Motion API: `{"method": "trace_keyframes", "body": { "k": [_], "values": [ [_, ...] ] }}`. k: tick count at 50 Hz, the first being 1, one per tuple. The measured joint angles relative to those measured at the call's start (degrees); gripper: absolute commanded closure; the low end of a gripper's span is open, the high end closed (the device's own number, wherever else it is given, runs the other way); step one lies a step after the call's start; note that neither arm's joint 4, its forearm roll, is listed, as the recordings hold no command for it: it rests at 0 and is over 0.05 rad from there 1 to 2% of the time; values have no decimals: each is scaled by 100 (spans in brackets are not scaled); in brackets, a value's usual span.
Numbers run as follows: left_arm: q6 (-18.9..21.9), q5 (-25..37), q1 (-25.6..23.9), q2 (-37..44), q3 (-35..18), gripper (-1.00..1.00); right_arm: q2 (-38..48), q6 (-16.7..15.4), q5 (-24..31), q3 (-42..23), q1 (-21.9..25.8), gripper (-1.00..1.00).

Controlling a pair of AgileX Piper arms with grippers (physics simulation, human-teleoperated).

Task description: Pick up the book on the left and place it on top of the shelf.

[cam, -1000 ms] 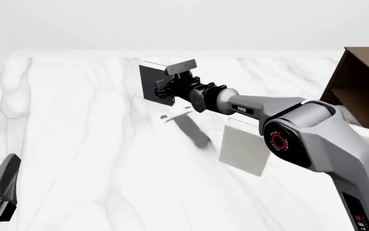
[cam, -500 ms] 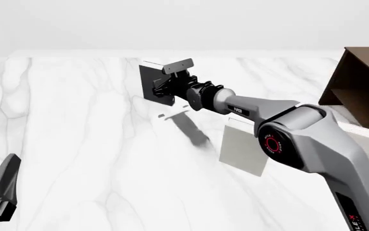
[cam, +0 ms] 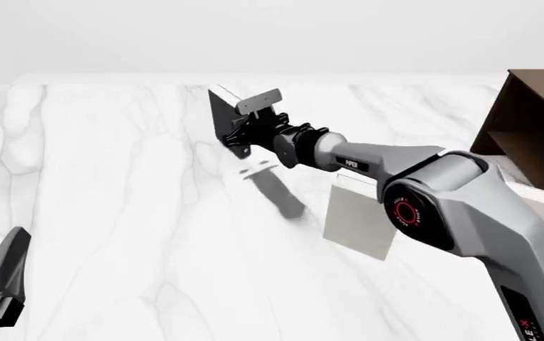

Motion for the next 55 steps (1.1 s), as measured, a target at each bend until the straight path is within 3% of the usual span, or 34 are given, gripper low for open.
{"method": "trace_keyframes", "body": {
  "k": [31,55],
  "values": [
    [0,0,0,0,0,-100,-1819,-153,-887,2385,236,100],
    [0,0,0,0,0,-100,-3097,-455,-876,3342,223,100]
  ]
}}
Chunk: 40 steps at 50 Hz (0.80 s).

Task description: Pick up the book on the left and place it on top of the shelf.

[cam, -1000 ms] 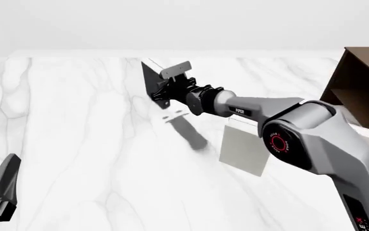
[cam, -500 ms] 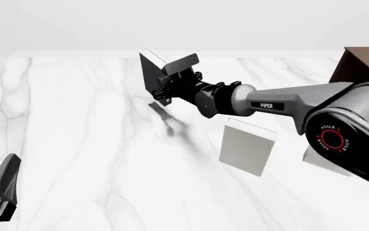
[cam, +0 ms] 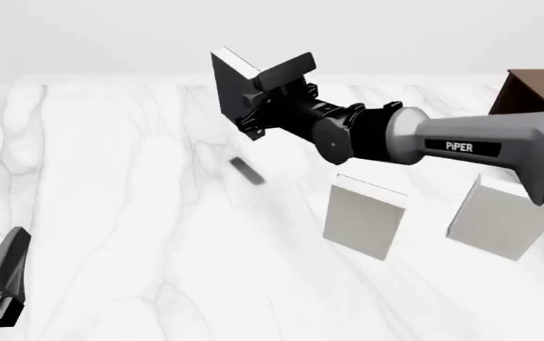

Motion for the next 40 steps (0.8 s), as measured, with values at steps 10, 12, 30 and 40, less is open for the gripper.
{"method": "trace_keyframes", "body": {
  "k": [10,12,30,40],
  "values": [
    [0,0,0,0,0,-100,-493,-179,160,216,-85,100],
    [0,0,0,0,0,-100,-596,-226,193,264,-106,100],
    [0,0,0,0,0,-100,-1489,-469,198,848,-366,100],
    [0,0,0,0,0,-100,-1989,-575,221,1170,-524,100]
  ]
}}
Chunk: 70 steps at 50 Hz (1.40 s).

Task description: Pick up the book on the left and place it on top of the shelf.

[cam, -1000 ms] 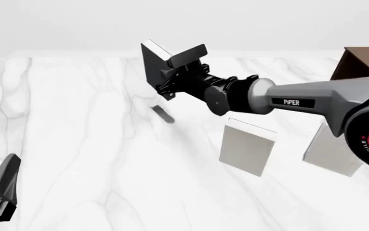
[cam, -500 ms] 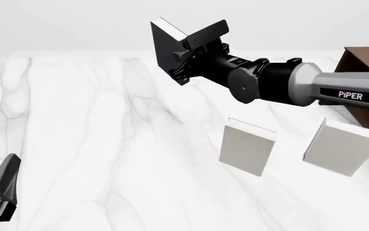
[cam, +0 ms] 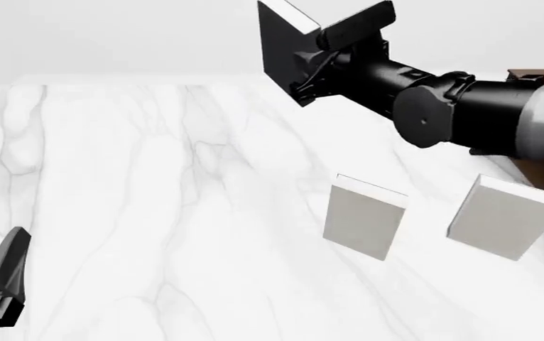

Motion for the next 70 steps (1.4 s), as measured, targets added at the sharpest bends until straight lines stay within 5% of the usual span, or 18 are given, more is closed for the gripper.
{"method": "trace_keyframes", "body": {
  "k": [70],
  "values": [
    [0,0,0,0,0,-100,-2553,-1766,1592,537,-1603,100]
  ]
}}
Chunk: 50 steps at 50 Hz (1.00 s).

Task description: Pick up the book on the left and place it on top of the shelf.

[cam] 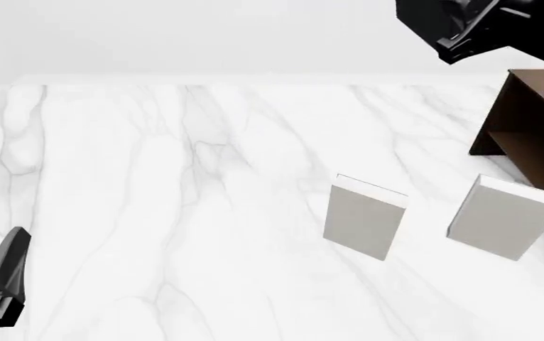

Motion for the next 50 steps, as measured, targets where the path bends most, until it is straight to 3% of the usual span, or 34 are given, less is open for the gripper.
{"method": "trace_keyframes", "body": {
  "k": [50],
  "values": [
    [0,0,0,0,0,-100,-907,-980,899,92,-1388,100]
  ]
}}
